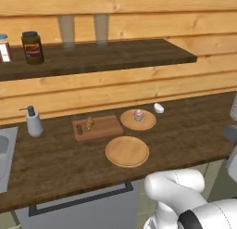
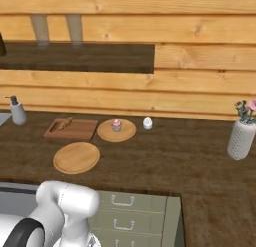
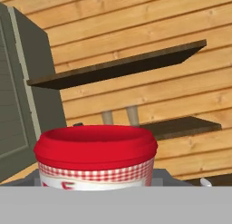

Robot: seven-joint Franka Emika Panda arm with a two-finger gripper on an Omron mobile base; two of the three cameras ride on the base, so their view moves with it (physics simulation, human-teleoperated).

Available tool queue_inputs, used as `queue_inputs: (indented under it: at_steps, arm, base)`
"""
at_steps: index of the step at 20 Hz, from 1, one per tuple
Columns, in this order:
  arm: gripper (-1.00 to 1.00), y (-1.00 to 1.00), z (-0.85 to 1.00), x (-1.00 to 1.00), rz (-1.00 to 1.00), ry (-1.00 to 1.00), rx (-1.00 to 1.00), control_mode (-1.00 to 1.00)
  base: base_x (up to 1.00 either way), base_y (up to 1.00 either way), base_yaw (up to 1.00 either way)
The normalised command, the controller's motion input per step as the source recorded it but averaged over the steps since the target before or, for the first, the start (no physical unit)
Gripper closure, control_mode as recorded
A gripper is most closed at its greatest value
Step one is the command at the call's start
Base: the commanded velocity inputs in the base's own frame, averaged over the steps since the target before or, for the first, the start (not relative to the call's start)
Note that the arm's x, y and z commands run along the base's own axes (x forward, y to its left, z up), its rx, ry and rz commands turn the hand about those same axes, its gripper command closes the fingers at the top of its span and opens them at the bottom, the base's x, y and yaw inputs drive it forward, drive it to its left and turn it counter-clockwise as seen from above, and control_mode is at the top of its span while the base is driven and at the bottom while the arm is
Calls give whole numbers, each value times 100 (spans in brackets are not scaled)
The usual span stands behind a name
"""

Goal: From the different types of pastries on the counter, select a croissant and place it on the cutting board. Then retrieve a jar of jam from the cabinet and place it alongside the croissant on the cutting board.

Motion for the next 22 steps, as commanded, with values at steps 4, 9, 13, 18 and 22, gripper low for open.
queue_inputs:
  at_steps: [4, 9, 13, 18, 22]
  arm:
    - [100, 0, 0, 0, 0, 0, 0, 100]
    - [100, 0, 0, 0, 0, 0, 0, 100]
    - [100, 0, 0, 0, 0, 0, 0, 100]
    - [100, 0, 0, 0, 0, 0, 0, 100]
    - [100, 0, 0, 0, 0, 0, 0, 100]
  base:
    - [67, -14, 0]
    - [45, -45, 1]
    - [27, -10, 1]
    - [73, -10, 0]
    - [58, -3, 0]
